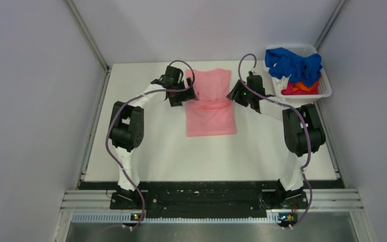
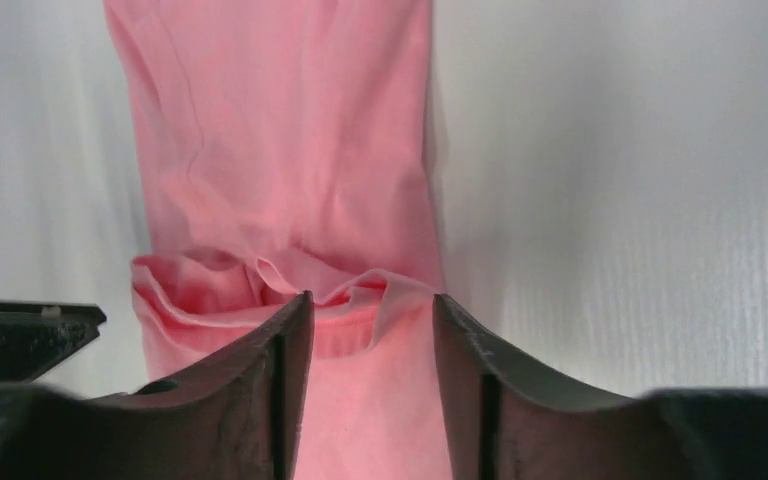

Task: Fold and stack the t-shirts
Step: Fold the folded rectangular tshirt in 1/3 of the way

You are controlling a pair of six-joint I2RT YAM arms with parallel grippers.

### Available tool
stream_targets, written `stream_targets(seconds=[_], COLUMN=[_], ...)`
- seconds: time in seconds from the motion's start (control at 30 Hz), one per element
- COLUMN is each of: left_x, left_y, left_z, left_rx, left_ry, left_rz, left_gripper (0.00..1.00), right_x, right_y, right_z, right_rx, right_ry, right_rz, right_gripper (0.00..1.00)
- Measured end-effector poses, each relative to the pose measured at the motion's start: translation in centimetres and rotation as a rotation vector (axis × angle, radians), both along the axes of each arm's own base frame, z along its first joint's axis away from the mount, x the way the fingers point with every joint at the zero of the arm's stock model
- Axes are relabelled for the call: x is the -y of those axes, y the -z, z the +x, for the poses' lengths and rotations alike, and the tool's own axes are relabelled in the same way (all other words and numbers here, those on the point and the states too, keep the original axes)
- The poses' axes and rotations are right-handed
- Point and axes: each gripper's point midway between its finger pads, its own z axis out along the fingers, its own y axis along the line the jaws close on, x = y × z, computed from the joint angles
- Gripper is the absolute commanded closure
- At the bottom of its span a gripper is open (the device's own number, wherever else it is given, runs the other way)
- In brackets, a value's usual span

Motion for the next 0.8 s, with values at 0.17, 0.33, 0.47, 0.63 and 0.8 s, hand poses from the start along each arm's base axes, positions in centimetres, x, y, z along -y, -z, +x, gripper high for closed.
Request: stream_targets(seconds=[0.17, 0.33, 0.47, 0.63, 0.8], left_x=[-0.5, -1.2, -1.8, -2.2, -2.5], left_y=[-1.3, -3.1, -3.3, 0.7, 3.1], left_z=[0.4, -3.0, -8.0, -14.4, -17.0], left_rx=[0.032, 0.047, 0.023, -0.115, -0.203], left_ry=[0.008, 0.019, 0.028, 0.035, 0.022], left_rz=[-0.001, -0.03, -0.063, -0.071, -0.063], left_gripper=[0.01, 0.01, 0.01, 0.01, 0.01], right_x=[1.3, 0.9, -1.4, -5.6, -8.6], right_y=[-1.1, -2.7, -3.4, -3.2, -1.3], right_z=[0.6, -2.7, -6.6, -9.2, -7.3], right_rx=[0.026, 0.056, 0.069, 0.073, 0.058], right_ry=[0.01, -0.059, -0.161, -0.315, -0.374], right_rz=[-0.02, -0.023, -0.013, 0.014, 0.031], right_gripper=[0.05, 0.03, 0.03, 0.01, 0.01])
